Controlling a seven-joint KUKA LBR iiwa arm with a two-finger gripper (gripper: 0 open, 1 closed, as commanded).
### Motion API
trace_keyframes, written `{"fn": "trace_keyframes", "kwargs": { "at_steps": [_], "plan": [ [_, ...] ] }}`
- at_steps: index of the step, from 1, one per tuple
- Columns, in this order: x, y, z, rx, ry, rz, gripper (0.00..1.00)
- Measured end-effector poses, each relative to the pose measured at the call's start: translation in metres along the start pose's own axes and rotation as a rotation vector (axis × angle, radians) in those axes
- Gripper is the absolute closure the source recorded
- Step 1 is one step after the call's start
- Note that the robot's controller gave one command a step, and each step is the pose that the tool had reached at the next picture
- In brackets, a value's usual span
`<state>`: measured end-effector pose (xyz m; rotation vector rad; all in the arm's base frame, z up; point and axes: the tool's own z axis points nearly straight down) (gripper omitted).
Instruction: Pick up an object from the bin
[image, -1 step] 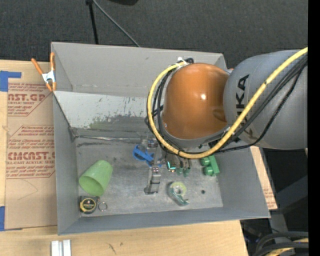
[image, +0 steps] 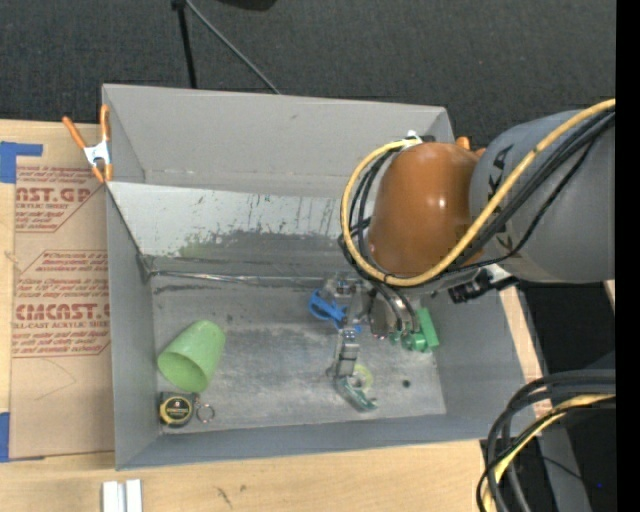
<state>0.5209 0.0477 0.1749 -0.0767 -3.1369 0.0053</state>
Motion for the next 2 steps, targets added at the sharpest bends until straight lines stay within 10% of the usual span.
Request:
{"fn": "trace_keyframes", "kwargs": {
  "at_steps": [2],
  "plan": [
    [-0.054, 0.005, 0.092, -0.005, -0.002, -0.111, 0.00]
  ]
}}
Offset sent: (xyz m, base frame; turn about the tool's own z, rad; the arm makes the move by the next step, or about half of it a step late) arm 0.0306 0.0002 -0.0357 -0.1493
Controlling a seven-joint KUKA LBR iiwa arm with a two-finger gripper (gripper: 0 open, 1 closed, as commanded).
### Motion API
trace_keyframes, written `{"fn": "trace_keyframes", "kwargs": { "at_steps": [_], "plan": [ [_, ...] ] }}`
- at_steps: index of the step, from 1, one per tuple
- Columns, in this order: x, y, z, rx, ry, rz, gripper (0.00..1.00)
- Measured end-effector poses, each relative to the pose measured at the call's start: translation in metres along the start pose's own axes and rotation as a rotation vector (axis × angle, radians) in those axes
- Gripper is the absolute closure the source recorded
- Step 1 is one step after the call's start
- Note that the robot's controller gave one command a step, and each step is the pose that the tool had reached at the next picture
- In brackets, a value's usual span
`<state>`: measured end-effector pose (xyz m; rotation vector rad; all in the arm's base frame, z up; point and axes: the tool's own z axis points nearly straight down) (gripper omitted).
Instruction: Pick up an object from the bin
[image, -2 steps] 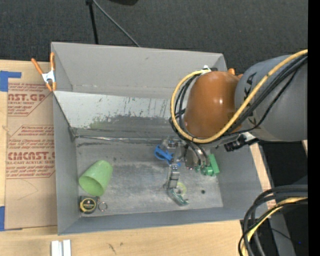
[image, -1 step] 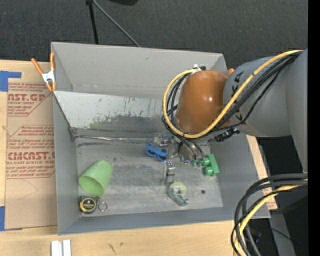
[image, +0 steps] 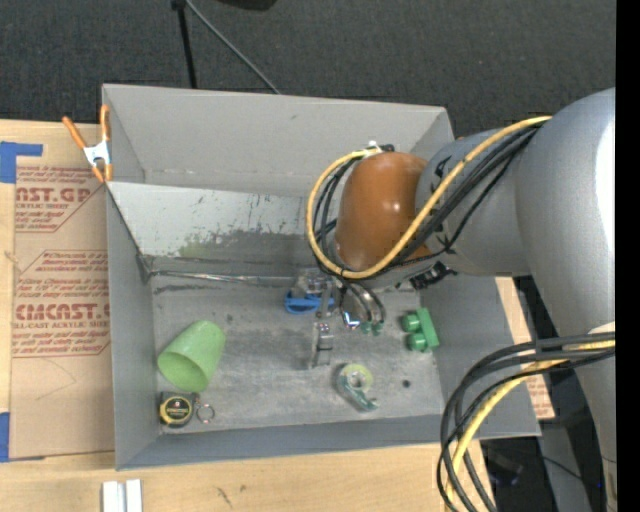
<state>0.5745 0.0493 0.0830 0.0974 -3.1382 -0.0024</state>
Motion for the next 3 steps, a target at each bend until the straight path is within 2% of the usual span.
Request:
{"fn": "trace_keyframes", "kwargs": {
  "at_steps": [1, 2, 3],
  "plan": [
    [0.023, 0.021, -0.040, 0.000, -0.004, -0.029, 0.00],
    [-0.016, 0.000, -0.010, 0.001, -0.005, -0.017, 0.00],
    [-0.007, -0.003, -0.007, 0.000, -0.002, -0.005, 0.00]
  ]
}}
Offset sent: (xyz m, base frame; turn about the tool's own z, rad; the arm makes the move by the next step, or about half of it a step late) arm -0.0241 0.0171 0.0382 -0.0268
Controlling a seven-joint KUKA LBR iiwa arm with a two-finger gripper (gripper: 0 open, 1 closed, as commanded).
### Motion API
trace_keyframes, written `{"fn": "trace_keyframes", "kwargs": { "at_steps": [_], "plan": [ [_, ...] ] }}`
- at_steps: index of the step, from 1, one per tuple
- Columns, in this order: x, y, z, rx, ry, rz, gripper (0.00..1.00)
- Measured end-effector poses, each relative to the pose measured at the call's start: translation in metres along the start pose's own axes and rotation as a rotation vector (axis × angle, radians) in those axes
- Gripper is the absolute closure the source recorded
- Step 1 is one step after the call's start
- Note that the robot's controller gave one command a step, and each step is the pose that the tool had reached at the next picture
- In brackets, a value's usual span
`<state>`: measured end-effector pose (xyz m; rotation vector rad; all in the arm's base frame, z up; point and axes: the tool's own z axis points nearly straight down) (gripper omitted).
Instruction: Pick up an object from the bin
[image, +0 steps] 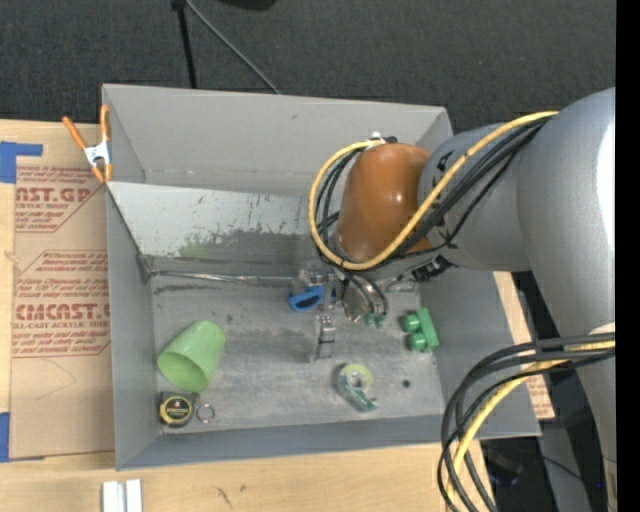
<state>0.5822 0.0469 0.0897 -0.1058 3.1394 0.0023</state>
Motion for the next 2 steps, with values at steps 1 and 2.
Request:
{"fn": "trace_keyframes", "kwargs": {
  "at_steps": [1, 2],
  "plan": [
    [0.000, 0.000, 0.000, 0.000, -0.001, 0.001, 1.00],
    [0.004, 0.005, -0.087, 0.001, -0.010, -0.049, 1.00]
  ]
}}
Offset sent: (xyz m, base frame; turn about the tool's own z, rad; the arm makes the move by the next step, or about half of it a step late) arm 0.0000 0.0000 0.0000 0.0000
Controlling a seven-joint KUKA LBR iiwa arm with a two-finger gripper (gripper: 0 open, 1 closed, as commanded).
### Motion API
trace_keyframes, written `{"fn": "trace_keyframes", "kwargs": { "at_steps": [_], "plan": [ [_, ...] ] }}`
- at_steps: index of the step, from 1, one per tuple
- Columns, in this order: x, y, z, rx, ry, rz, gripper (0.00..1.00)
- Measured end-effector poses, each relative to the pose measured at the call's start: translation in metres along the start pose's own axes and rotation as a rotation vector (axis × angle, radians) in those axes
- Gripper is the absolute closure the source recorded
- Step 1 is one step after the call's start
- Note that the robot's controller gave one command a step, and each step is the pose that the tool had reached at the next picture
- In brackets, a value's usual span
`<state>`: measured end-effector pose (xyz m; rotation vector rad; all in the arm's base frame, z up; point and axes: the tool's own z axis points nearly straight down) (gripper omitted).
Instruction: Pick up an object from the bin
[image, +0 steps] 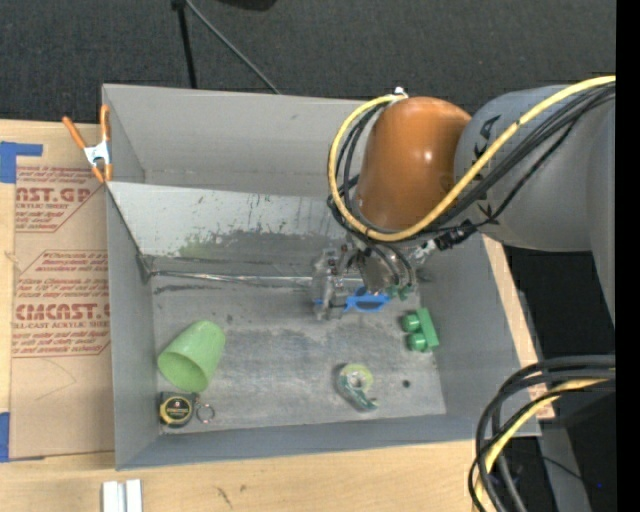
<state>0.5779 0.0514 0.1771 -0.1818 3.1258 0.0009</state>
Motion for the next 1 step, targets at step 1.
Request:
{"fn": "trace_keyframes", "kwargs": {
  "at_steps": [1],
  "plan": [
    [0.0113, 0.0035, -0.0769, 0.000, 0.000, -0.012, 1.00]
  ]
}}
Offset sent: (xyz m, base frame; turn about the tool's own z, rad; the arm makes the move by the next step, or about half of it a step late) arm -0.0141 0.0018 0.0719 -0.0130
